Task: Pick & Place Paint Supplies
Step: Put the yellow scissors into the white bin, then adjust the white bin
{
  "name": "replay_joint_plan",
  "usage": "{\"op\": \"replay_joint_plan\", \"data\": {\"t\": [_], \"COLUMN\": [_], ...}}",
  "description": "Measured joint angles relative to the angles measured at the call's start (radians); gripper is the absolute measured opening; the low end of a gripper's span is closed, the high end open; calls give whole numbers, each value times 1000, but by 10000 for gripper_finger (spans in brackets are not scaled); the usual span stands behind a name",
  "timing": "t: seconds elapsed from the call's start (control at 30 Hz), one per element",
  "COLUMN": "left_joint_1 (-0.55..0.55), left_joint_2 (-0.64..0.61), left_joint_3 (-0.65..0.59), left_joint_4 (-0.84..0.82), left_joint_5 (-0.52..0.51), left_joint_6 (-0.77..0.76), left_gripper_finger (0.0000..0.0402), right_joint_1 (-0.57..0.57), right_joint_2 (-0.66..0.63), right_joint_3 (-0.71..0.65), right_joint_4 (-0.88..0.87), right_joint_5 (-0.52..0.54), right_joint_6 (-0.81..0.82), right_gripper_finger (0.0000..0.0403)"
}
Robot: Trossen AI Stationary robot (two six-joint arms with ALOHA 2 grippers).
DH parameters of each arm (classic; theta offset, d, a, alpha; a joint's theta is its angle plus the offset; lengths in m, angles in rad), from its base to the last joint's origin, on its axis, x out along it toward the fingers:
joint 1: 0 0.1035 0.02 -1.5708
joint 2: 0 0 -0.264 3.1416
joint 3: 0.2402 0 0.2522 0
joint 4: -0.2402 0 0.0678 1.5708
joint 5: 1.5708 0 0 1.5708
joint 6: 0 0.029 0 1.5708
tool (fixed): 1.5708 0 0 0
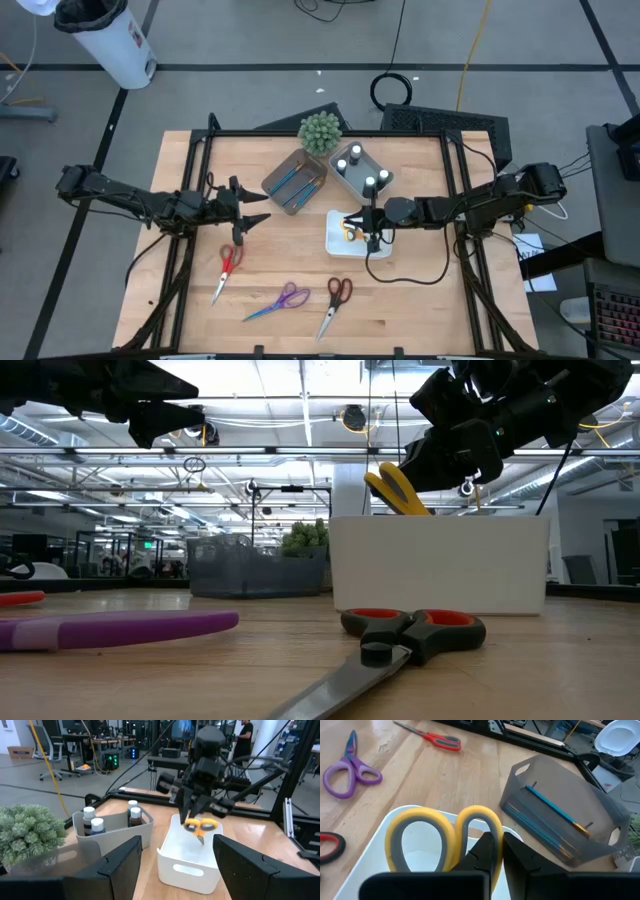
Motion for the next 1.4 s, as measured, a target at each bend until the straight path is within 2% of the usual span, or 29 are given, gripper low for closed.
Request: {"op": "replay_joint_plan", "data": {"t": [0.3, 0.67, 0.8, 0.93, 1.07, 1.17, 1.3, 1.4], "left_joint_1": [0, 0, 0, 0, 0, 0, 0, 0], "left_joint_2": [-3, -3, -3, -3, -3, -3, -3, -3], "left_joint_3": [0, 0, 0, 0, 0, 0, 0, 0], "left_joint_4": [4, 3, 2, -4, -15, -15, -15, -15], "left_joint_5": [0, 0, 0, 0, 0, 0, 0, 0], "left_joint_6": [2, 0, 0, -2, -9, -20, -29, -29], "left_gripper_finger": [253, 253, 253, 253, 253, 253, 253, 253], "right_joint_1": [0, 1, 16, 88, 198, 289, 382, 415], "right_joint_2": [4, 4, -47, -157, -298, -387, -438, -427], "right_joint_3": [0, 0, -1, -1, -1, -1, -1, -16], "right_joint_4": [-6, 3, -5, -140, -391, -633, -913, -1013], "right_joint_5": [0, 6, 6, 41, 226, 329, 391, 425], "right_joint_6": [-1, 45, 109, 130, 234, 400, 675, 819], "right_gripper_finger": [31, 115, 150, 167, 154, 123, 66, 17]}}
